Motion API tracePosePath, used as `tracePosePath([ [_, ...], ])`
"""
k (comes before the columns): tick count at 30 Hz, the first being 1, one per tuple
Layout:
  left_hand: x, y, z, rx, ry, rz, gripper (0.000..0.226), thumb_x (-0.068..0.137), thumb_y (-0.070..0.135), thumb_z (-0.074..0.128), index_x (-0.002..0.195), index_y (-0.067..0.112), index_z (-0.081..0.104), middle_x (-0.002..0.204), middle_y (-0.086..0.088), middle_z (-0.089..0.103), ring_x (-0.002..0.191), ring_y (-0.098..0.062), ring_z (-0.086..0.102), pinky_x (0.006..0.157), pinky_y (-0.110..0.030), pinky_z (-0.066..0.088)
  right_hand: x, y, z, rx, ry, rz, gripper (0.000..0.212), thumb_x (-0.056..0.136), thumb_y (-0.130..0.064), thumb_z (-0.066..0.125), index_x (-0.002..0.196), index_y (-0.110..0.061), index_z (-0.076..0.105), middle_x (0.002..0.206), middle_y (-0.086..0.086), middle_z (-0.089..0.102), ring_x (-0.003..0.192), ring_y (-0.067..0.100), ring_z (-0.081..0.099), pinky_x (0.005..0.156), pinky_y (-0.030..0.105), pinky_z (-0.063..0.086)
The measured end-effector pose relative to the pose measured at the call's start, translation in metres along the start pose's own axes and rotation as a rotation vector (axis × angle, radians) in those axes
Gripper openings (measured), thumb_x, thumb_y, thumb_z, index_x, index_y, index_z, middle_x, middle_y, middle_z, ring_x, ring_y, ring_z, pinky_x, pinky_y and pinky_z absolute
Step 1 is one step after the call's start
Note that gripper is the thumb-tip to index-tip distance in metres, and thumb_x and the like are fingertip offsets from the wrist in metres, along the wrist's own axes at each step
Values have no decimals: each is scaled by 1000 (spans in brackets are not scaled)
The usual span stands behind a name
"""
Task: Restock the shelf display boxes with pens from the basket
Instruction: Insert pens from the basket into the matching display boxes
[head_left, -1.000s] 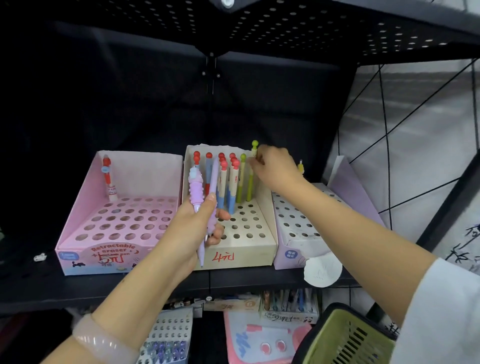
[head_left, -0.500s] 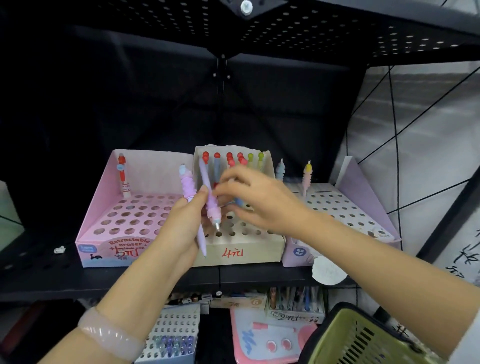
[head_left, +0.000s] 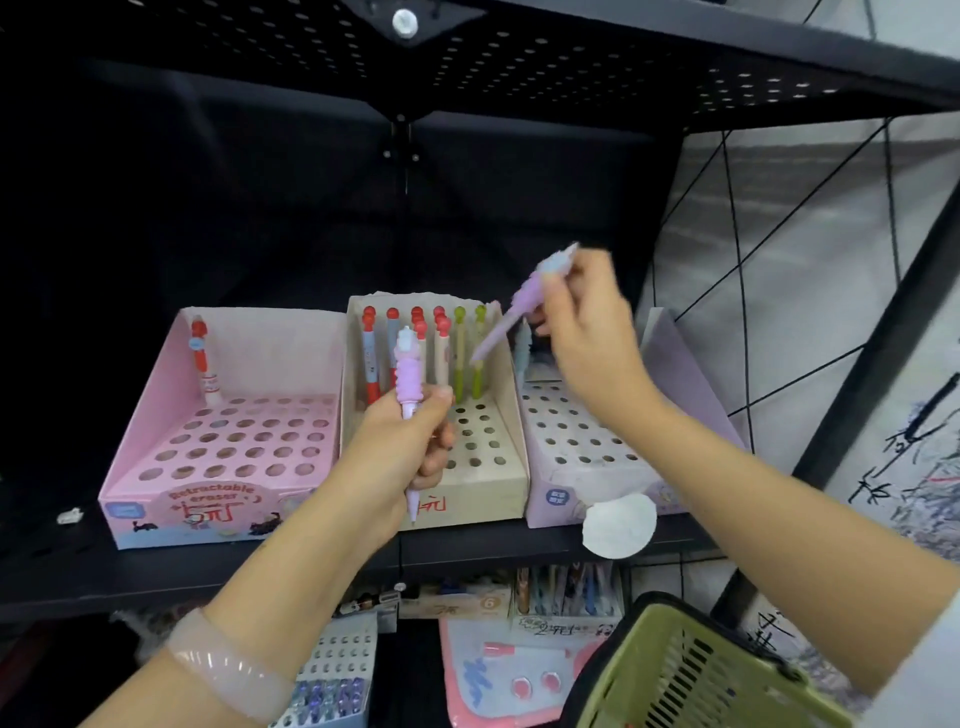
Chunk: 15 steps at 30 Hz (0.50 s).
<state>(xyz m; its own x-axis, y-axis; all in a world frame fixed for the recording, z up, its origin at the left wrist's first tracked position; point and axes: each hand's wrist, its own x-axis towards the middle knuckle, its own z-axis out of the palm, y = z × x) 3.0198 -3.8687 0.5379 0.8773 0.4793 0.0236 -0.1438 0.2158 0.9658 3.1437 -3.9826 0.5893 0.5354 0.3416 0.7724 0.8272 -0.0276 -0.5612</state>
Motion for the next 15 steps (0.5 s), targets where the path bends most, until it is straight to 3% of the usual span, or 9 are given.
tracePosePath([
  [2,3,0,11,28,-16,3,11,94,14,50,84,11,48,55,-1,45,34,-5,31,30,-13,22,17,19,-24,-36,163,102,9,100,-28,38,99,-22,44,79,-8,62,63,-2,58,60,19,49],
  [4,7,1,22,15,-34,-16,9,95,19,49,91,11,48,57,-1,46,37,-6,33,31,-15,23,30,43,-47,-210,208,211,21,100,-30,36,107,-13,47,75,-8,57,62,3,57,61,29,52],
  [8,18,2,39,-72,-40,-92,20,97,24,39,87,9,47,50,-2,48,37,-9,35,34,-17,24,39,85,-78,-443,121,351,27,101,-29,32,110,-8,46,85,8,59,74,24,58,66,38,50],
  [12,28,-4,49,-29,-15,-45,17,97,18,41,87,10,52,50,1,52,38,-8,37,33,-17,29,38,109,-80,-517,37,348,17,101,-26,31,103,-12,40,81,2,55,68,17,52,53,26,37],
  [15,33,-10,49,-1,-29,-2,15,98,24,42,93,19,55,51,3,56,38,-9,38,33,-18,29,38,122,-78,-519,19,347,14,100,-24,30,98,-13,37,76,-2,52,65,12,50,52,25,35],
])
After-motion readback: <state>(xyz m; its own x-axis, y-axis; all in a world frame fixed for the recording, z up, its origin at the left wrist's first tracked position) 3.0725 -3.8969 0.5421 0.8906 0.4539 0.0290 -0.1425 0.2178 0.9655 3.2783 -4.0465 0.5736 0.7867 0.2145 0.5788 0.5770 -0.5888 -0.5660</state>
